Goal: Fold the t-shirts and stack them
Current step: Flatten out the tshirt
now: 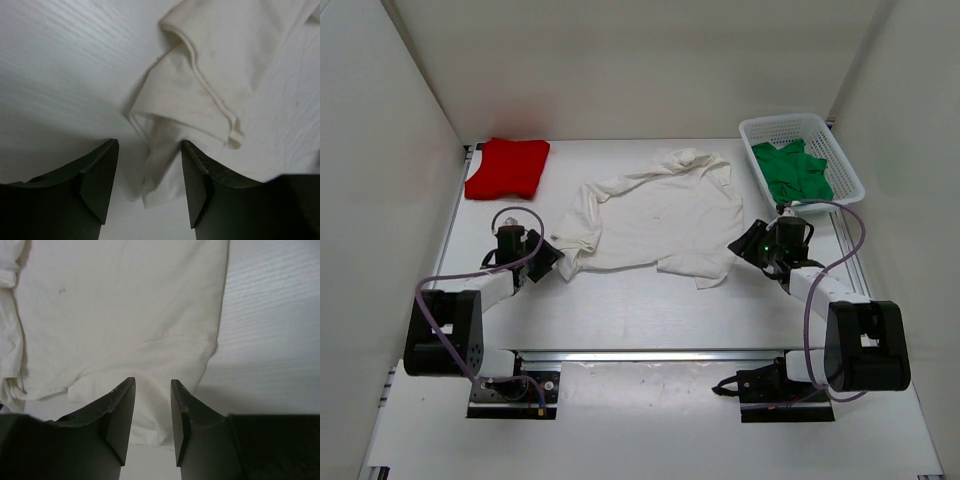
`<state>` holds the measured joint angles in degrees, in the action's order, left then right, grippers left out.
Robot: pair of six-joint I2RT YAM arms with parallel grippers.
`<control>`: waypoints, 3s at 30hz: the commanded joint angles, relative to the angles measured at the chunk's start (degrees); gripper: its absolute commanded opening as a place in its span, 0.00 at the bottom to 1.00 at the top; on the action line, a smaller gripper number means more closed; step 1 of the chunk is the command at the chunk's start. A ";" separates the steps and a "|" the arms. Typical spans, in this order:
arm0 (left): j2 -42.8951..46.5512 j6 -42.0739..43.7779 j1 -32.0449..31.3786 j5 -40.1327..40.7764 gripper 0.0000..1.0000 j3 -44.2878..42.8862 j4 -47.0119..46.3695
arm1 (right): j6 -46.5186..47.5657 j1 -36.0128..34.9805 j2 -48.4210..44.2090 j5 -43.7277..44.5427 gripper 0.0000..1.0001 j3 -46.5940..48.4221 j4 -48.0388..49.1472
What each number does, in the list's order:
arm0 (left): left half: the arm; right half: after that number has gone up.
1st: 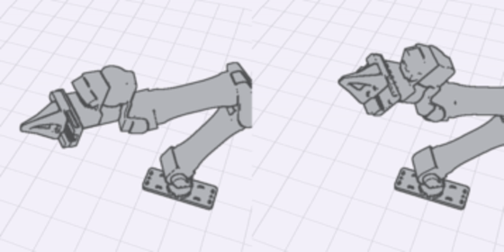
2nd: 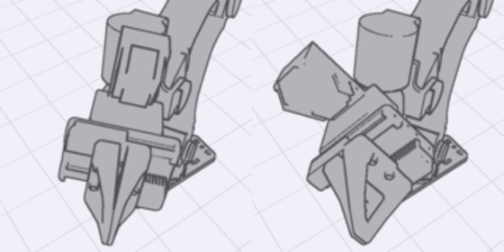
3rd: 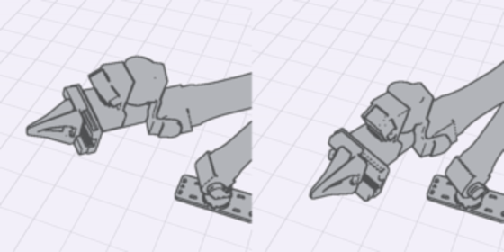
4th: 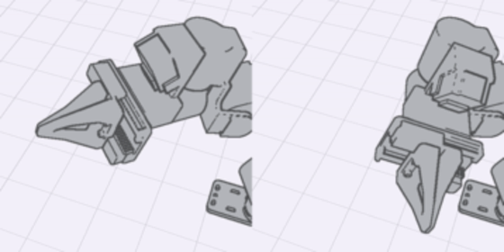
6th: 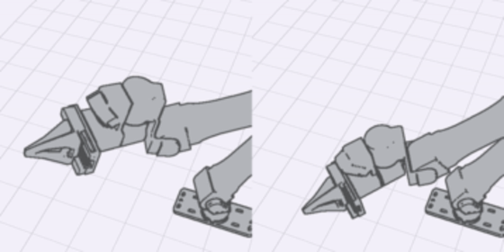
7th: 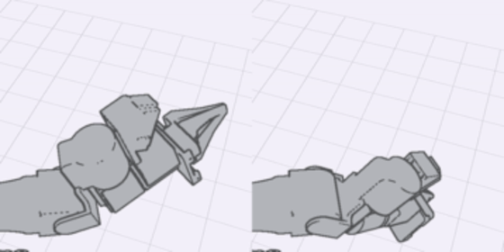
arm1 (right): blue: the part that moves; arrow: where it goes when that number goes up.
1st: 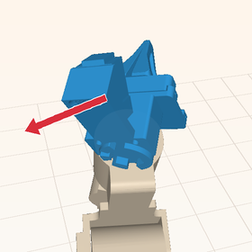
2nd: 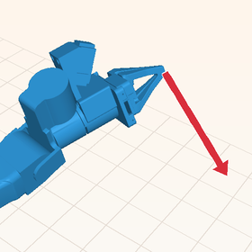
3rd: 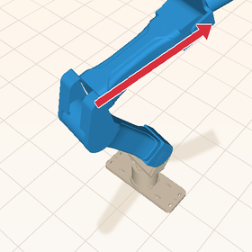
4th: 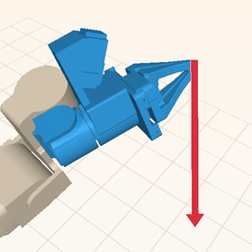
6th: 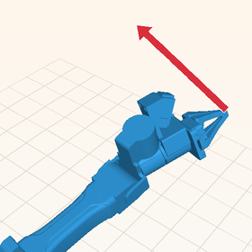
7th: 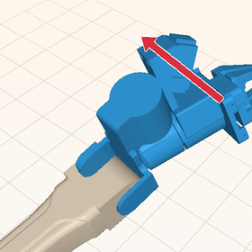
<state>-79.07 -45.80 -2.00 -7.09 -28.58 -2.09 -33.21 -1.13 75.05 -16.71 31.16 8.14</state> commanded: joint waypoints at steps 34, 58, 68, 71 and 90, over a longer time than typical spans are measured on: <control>-10.76 0.27 4.91 0.93 0.53 -16.26 -0.90 | -0.27 -4.76 12.30 -0.44 0.38 1.09 4.07; -4.60 5.72 -0.19 15.35 0.25 -8.33 1.55 | 1.22 -3.09 12.23 -1.22 0.30 4.97 2.93; -10.48 8.10 1.20 15.62 0.00 -17.04 3.76 | -0.71 -3.18 17.42 -4.29 0.26 7.96 4.25; -11.99 7.22 3.48 11.94 0.00 -17.48 3.67 | -0.45 -3.09 17.68 -3.77 0.05 8.65 4.08; 4.20 14.67 11.22 -10.61 0.00 -25.65 26.26 | 4.12 3.39 -5.18 3.80 0.01 3.29 -9.20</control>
<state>-73.06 -36.05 7.66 -20.23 -52.73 18.09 -30.70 -0.64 69.84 -15.00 35.14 1.21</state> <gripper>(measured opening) 0.084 0.009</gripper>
